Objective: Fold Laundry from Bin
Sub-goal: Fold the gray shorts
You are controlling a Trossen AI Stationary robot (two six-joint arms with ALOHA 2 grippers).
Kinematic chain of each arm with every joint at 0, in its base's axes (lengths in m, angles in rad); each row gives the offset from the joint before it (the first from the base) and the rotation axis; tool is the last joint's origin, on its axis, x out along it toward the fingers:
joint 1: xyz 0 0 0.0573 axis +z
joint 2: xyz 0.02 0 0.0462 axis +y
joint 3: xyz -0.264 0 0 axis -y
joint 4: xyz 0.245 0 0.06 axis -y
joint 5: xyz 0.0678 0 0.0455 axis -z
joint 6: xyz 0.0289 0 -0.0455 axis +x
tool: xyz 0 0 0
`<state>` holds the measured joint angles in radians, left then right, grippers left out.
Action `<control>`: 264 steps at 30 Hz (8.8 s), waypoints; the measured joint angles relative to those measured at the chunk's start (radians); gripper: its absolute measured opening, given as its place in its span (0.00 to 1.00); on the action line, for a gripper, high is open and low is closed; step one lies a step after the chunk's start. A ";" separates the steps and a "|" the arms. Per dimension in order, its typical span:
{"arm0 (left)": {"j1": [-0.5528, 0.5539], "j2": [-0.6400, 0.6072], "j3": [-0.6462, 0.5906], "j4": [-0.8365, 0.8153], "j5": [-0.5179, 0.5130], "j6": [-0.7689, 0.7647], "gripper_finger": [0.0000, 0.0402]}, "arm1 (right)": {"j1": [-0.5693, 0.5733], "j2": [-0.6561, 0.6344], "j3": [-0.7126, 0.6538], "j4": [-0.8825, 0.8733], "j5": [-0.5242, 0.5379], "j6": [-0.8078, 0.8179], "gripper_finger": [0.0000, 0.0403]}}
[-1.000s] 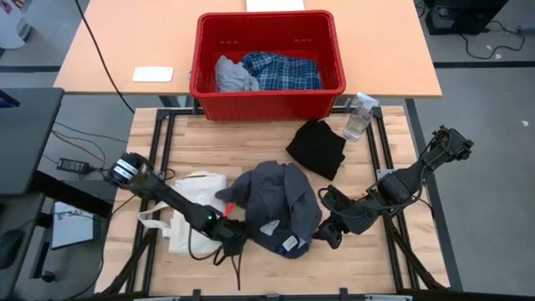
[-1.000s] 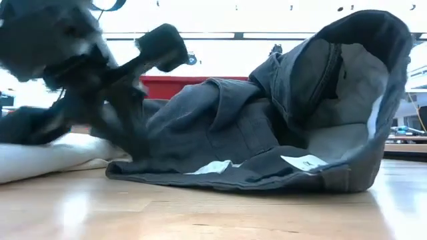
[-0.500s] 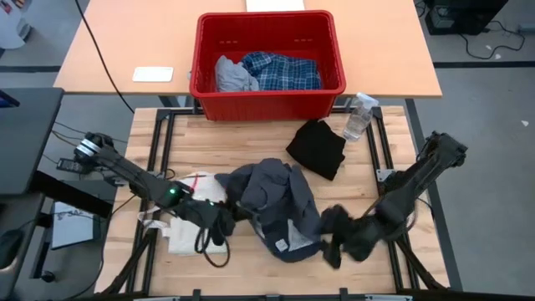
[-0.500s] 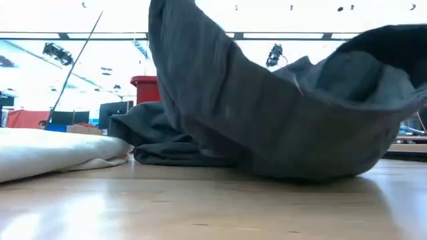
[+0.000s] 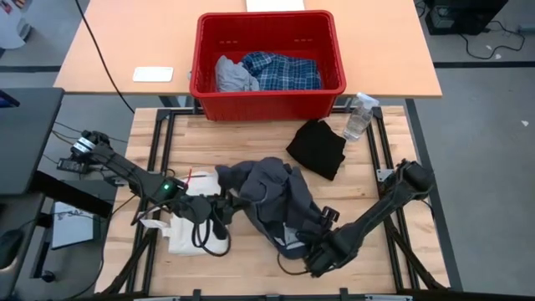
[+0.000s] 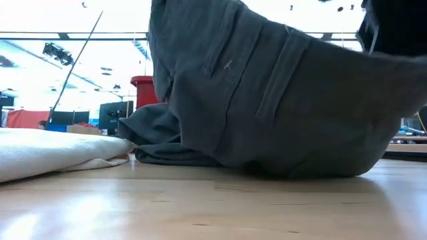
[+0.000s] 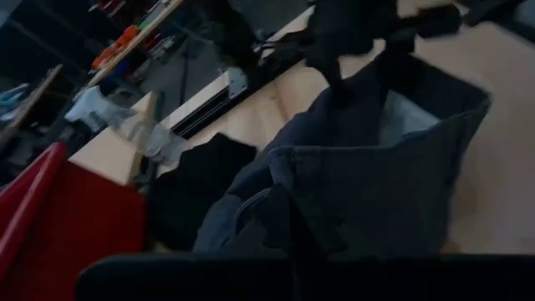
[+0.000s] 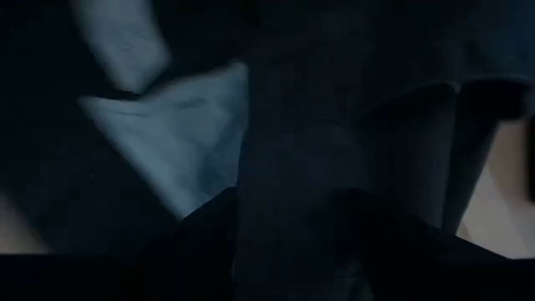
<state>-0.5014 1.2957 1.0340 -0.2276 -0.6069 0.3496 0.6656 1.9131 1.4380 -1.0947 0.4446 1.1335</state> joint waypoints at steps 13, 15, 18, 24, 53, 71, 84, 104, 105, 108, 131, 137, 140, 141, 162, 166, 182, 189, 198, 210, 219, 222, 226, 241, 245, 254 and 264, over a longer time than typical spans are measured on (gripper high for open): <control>0.000 -0.100 0.000 0.005 -0.115 -0.077 0.00 | 0.023 -0.148 0.000 -0.321 0.041 0.303 0.02; 0.000 -0.133 0.000 0.008 -0.132 -0.071 0.00 | 0.036 -0.236 0.000 -0.380 0.096 0.370 0.02; 0.000 -0.192 0.000 0.041 -0.135 -0.022 0.00 | 0.060 -0.381 0.000 -0.421 0.188 0.448 0.02; -0.009 -0.303 0.000 0.170 -0.089 0.079 0.00 | 0.084 -0.655 0.000 -0.343 0.335 0.433 0.02; -0.095 -0.321 -0.015 -0.345 0.004 -0.822 0.00 | -0.034 -0.774 -0.129 -0.032 -0.154 0.181 0.02; -0.117 0.027 -0.063 -0.465 0.106 -1.115 0.00 | -0.175 -0.538 -0.459 0.333 -0.338 0.016 0.28; -0.124 0.037 -0.063 -0.491 0.115 -1.236 0.00 | -0.085 -0.798 -0.431 0.353 -0.284 -0.152 0.70; -0.095 0.037 -0.063 -0.502 0.167 -1.323 0.00 | 0.232 -0.347 -0.478 0.726 -0.148 -0.339 0.69; -0.095 0.037 -0.063 -0.502 0.168 -1.328 0.00 | 0.233 -0.332 -0.478 0.721 -0.134 -0.313 0.69; -0.096 0.037 -0.063 -0.502 0.174 -1.330 0.00 | 0.236 -0.295 -0.478 0.693 -0.058 -0.246 0.66; -0.098 -0.100 -0.021 -0.410 0.070 -0.943 0.00 | 0.136 -0.569 -0.309 0.434 0.087 -0.445 0.05; -0.107 -0.118 0.115 -0.357 0.052 -0.494 0.00 | 0.126 -0.675 -0.195 0.414 0.131 -0.802 0.05; -0.110 -0.119 0.204 -0.350 0.046 -0.376 0.01 | 0.121 -0.703 -0.131 0.399 0.128 -0.870 0.05; -0.110 -0.119 0.230 -0.351 0.029 -0.353 0.01 | 0.119 -0.711 -0.106 0.383 0.128 -0.880 0.05; -0.326 -0.119 0.518 -0.244 -0.209 0.039 0.01 | 0.199 -0.717 0.336 0.201 0.228 -1.127 0.05; -0.415 -0.118 0.518 -0.197 -0.233 0.132 0.01 | 0.249 -0.708 0.336 0.197 0.038 -1.200 0.05; -0.192 -0.077 0.518 -0.015 0.071 0.452 0.00 | -0.005 -0.618 0.335 0.237 -0.155 -1.677 0.05; -0.036 -0.052 0.518 0.005 0.264 0.430 0.00 | -0.119 -0.597 0.336 0.427 -0.425 -1.868 0.05; 0.122 -0.117 0.519 0.089 0.412 0.585 0.01 | -0.242 -0.632 0.359 0.466 -0.523 -1.967 0.05; 0.532 0.065 0.517 0.239 1.044 0.267 0.01 | -0.464 -0.446 0.441 0.471 -0.684 -2.122 0.05; 0.555 0.178 0.517 0.400 1.235 0.120 0.02 | -0.495 -0.387 0.460 0.482 -0.449 -2.172 0.06; 0.554 0.180 0.517 0.413 1.256 0.113 0.02 | -0.491 -0.390 0.460 0.513 -0.438 -2.100 0.13; 0.557 0.180 0.520 0.437 1.259 0.110 0.02 | -0.491 -0.401 0.459 0.556 -0.408 -1.992 0.21; 0.602 0.181 0.518 0.429 1.353 0.054 0.02 | -0.517 -0.401 0.458 0.555 -0.308 -1.753 0.46; 0.614 0.181 0.518 0.394 1.359 0.051 0.02 | -0.512 -0.402 0.458 0.535 -0.252 -1.717 0.50; 0.637 0.192 0.517 0.378 1.421 0.018 0.02 | -0.549 -0.395 0.436 0.561 -0.201 -1.722 0.54; 0.675 0.192 0.517 0.377 1.422 0.020 0.02 | -0.600 -0.385 0.435 0.537 -0.434 -1.606 0.47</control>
<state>0.1731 1.4877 1.5505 0.1492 0.8150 0.3693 0.0659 1.5280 1.8729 -0.5574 0.0101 -0.4720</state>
